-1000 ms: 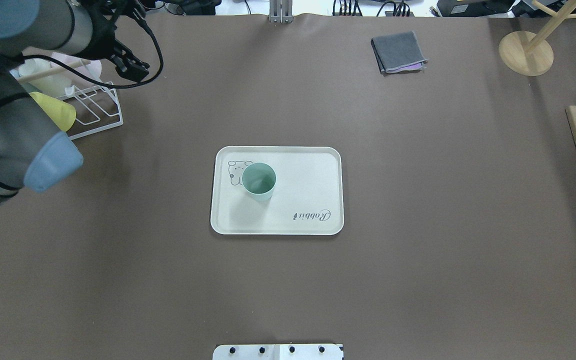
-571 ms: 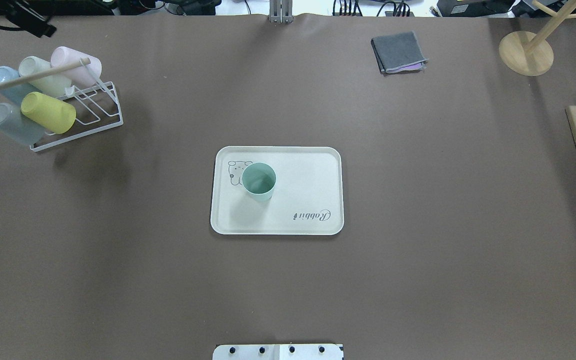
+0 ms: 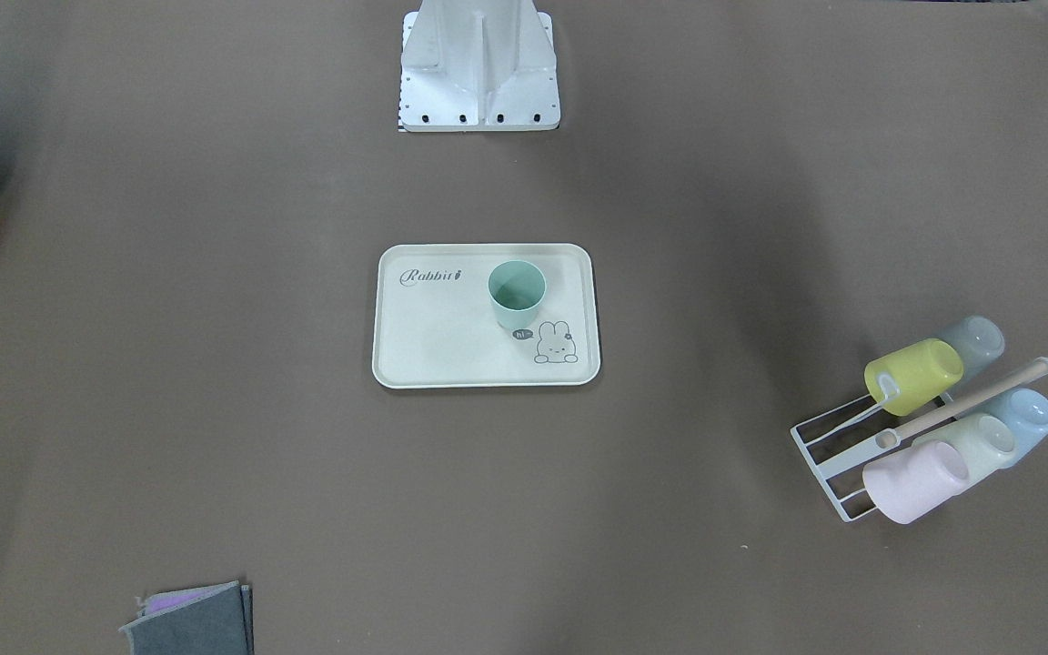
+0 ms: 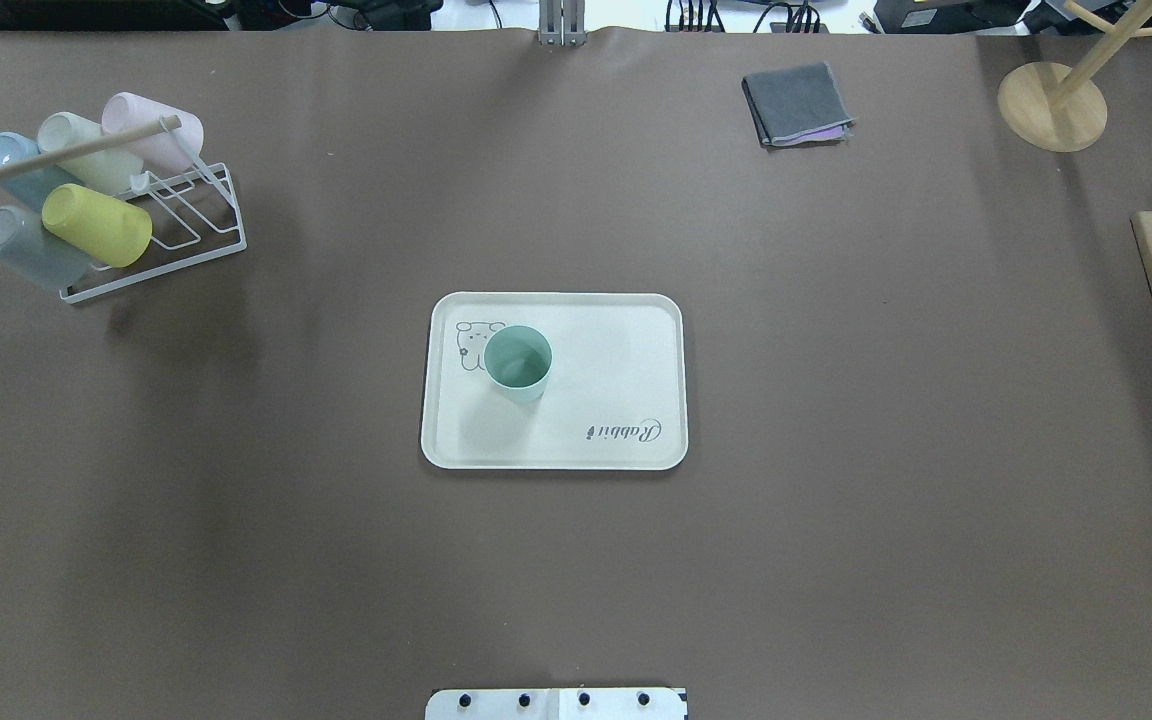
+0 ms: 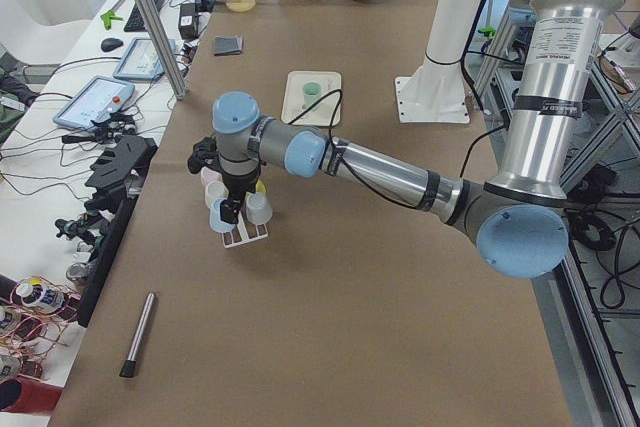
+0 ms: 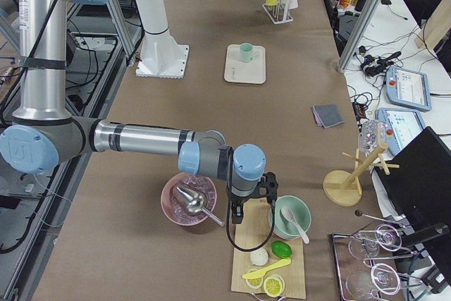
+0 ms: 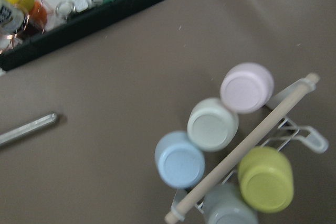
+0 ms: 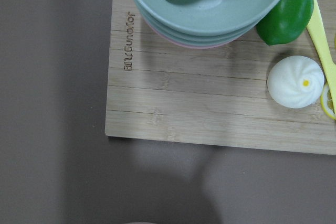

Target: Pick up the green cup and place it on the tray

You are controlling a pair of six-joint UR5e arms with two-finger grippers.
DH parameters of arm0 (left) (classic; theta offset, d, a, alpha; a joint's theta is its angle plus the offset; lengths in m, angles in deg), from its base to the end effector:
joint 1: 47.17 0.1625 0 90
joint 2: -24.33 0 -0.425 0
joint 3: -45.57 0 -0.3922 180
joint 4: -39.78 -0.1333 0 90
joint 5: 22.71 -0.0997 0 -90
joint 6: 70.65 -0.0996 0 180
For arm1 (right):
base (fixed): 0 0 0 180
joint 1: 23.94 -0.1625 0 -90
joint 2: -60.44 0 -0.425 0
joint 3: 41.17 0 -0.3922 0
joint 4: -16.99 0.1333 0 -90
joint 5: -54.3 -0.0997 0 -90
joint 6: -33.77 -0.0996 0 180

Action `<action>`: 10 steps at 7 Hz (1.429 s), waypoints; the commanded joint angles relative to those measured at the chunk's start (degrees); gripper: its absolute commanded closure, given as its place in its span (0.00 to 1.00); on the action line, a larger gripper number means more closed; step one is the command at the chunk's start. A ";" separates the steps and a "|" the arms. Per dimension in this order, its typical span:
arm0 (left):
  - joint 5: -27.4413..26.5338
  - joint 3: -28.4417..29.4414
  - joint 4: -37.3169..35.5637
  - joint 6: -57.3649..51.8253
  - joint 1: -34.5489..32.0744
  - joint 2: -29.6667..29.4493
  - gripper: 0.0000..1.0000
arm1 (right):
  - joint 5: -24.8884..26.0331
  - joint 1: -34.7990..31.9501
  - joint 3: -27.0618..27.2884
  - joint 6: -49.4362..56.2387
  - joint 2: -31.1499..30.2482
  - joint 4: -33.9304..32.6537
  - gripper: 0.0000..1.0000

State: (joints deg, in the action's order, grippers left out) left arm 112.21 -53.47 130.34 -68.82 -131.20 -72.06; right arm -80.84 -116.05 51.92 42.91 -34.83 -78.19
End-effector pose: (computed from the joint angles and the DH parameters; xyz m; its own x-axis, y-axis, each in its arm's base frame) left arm -0.0064 -0.5443 0.5208 0.6869 0.2364 -0.6872 -0.0781 0.9641 0.2537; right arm 0.0790 -0.4402 0.6831 0.6984 -0.0422 0.7144 0.0754 0.9970 -0.0148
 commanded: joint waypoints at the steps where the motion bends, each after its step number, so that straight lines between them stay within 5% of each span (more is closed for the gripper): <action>1: 2.54 2.36 -0.12 -0.42 -3.24 4.88 0.01 | -0.04 0.00 -0.02 0.00 0.00 -0.01 0.00; 3: 2.37 3.77 -0.73 -9.32 -3.60 5.86 0.02 | -0.04 0.00 0.07 0.00 0.00 -0.01 0.00; 10: 2.45 3.51 -2.06 -9.56 -6.76 8.15 0.02 | -0.04 0.00 -0.02 0.00 0.00 0.08 0.00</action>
State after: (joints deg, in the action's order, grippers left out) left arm 114.74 -50.04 128.32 -78.38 -137.69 -64.03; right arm -80.84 -116.04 51.91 42.95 -34.83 -78.14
